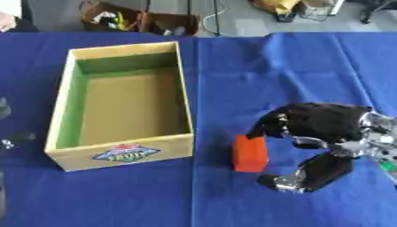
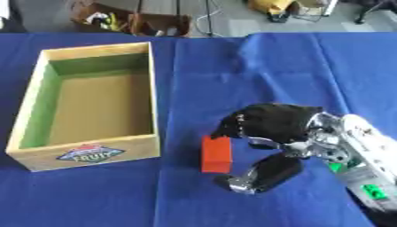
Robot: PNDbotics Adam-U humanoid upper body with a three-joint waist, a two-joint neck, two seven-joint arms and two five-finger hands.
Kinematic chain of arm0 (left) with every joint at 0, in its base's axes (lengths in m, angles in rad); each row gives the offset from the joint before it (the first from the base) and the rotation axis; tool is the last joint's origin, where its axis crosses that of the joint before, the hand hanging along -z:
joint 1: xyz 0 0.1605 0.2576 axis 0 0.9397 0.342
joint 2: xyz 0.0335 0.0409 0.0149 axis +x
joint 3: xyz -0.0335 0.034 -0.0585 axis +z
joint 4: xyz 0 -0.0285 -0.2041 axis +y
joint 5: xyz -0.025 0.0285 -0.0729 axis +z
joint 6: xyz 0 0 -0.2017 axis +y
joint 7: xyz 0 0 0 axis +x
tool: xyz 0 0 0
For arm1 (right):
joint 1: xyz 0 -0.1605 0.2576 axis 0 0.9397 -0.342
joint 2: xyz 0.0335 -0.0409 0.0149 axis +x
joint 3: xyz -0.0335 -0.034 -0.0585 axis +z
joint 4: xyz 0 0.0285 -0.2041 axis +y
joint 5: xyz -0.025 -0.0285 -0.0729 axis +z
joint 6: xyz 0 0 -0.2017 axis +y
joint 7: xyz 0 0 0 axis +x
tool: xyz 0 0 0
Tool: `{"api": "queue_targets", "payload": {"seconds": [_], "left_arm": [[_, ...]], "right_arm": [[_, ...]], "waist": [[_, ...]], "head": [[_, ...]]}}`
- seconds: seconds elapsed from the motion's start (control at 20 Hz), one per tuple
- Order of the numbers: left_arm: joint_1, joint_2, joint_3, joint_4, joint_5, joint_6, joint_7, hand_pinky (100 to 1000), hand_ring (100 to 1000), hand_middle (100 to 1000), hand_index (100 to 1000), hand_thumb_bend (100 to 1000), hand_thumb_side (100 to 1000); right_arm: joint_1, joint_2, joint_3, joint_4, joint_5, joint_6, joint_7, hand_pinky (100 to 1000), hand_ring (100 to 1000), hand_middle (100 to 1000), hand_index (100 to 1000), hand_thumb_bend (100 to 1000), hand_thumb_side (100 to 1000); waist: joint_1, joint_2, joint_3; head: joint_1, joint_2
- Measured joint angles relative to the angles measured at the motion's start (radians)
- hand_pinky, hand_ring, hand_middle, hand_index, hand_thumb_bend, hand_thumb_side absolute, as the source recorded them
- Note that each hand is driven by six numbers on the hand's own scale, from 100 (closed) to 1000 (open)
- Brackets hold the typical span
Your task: Pick up objects on the table and place them in the box.
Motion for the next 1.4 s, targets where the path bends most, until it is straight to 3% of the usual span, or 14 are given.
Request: {"api": "queue_targets", "payload": {"seconds": [0.7,1.4], "left_arm": [[0.0,0.0,-0.005,0.0,0.001,0.0,-0.001,615,914,812,707,100,975],[0.0,-0.001,-0.005,0.0,0.004,0.005,-0.005,616,917,813,707,100,976]], "right_arm": [[0.007,0.084,-0.029,0.077,0.175,0.0,-0.077,893,910,833,1000,360,1000],[-0.002,0.123,-0.027,0.149,0.169,-0.012,-0.048,892,904,811,992,336,1000]], "waist": [[-0.001,0.0,-0.002],[-0.006,0.005,0.007]], "head": [[0.001,-0.001],[0.001,-0.005]]}}
